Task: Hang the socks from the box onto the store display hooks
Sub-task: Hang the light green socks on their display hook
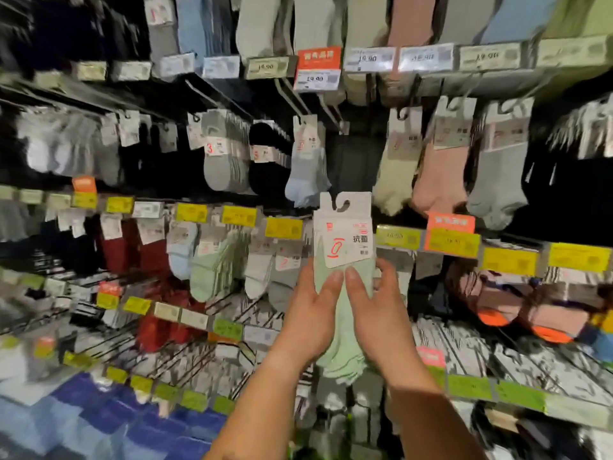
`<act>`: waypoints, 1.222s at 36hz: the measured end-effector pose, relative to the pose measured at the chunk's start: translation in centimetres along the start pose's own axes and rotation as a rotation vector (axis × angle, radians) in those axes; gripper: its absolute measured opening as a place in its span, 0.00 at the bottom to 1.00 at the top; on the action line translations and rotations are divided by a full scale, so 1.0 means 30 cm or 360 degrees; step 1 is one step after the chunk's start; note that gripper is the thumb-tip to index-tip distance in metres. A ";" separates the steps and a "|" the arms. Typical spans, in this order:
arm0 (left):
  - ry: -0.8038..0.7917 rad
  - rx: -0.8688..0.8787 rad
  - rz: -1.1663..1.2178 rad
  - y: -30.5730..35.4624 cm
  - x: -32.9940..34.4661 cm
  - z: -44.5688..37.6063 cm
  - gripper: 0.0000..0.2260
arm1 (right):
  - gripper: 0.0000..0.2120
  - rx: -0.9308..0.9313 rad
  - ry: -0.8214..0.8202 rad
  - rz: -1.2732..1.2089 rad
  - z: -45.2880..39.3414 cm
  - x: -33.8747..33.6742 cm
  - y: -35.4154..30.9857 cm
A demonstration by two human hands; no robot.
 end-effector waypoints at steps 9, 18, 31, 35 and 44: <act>-0.0270 -0.0029 0.0047 -0.021 -0.148 -0.311 0.14 | 0.13 -0.0033 0.0423 0.0105 -0.149 0.153 -0.048; -0.0352 -0.0084 0.0242 -0.010 -0.160 -0.433 0.10 | 0.05 -0.0110 0.0481 -0.0160 -0.252 0.181 -0.034; -0.0086 -0.0133 0.0409 0.046 -0.203 -0.524 0.08 | 0.13 -0.0006 0.0348 -0.0523 -0.515 0.053 -0.152; -0.0094 -0.0167 0.0469 0.047 -0.203 -0.527 0.08 | 0.16 0.0021 0.0308 -0.0589 -0.632 0.041 -0.203; -0.0052 -0.0158 0.0450 0.026 -0.227 -0.532 0.06 | 0.14 -0.0033 0.0331 -0.0600 -0.768 0.023 -0.254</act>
Point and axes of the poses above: each hand's wrist, its own z-axis away from the middle knuckle, its own x-axis out of the palm, y = z × x, the point moved 8 cm from there along -z, towards the middle knuckle, and after that the axes turned 13 degrees about -x, right-handed, at the moved point
